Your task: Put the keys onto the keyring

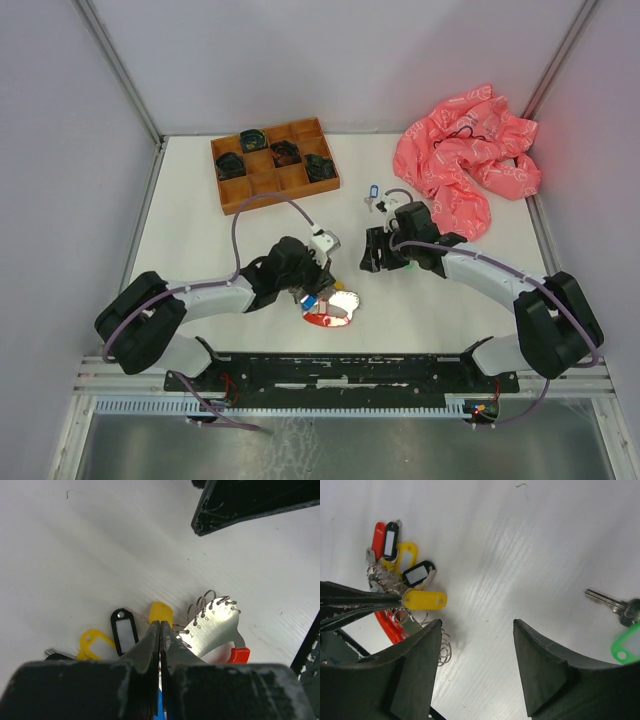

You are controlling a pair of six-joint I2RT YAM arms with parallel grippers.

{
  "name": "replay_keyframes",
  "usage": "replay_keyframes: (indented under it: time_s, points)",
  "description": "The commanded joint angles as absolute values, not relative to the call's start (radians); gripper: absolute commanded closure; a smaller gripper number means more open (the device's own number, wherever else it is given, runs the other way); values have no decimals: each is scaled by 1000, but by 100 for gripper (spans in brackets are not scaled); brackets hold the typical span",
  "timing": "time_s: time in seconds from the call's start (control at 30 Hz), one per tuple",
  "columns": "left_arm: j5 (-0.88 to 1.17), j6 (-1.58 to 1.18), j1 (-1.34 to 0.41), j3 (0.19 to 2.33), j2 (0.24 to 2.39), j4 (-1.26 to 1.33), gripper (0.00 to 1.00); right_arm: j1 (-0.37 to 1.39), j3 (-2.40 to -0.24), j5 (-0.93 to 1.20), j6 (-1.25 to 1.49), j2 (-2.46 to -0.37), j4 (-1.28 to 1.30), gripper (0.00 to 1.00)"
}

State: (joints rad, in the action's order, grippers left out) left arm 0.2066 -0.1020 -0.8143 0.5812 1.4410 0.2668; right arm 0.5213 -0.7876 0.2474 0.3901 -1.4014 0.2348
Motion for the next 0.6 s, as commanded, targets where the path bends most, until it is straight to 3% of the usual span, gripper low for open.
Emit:
replay_keyframes:
  time_s: [0.0, 0.23, 0.47, 0.57]
  points:
    - [333, -30, -773, 534, 1365, 481, 97, 519, -779, 392, 363, -1384, 74, 32]
    - [445, 55, -710, 498, 1305, 524, 97, 519, -736, 520, 340, -1391, -104, 25]
    - [526, 101, -693, 432, 1230, 578, 97, 519, -558, 627, 297, -1393, -537, 32]
    - [559, 135, -693, 401, 1203, 586, 97, 523, -553, 654, 243, -1406, -543, 35]
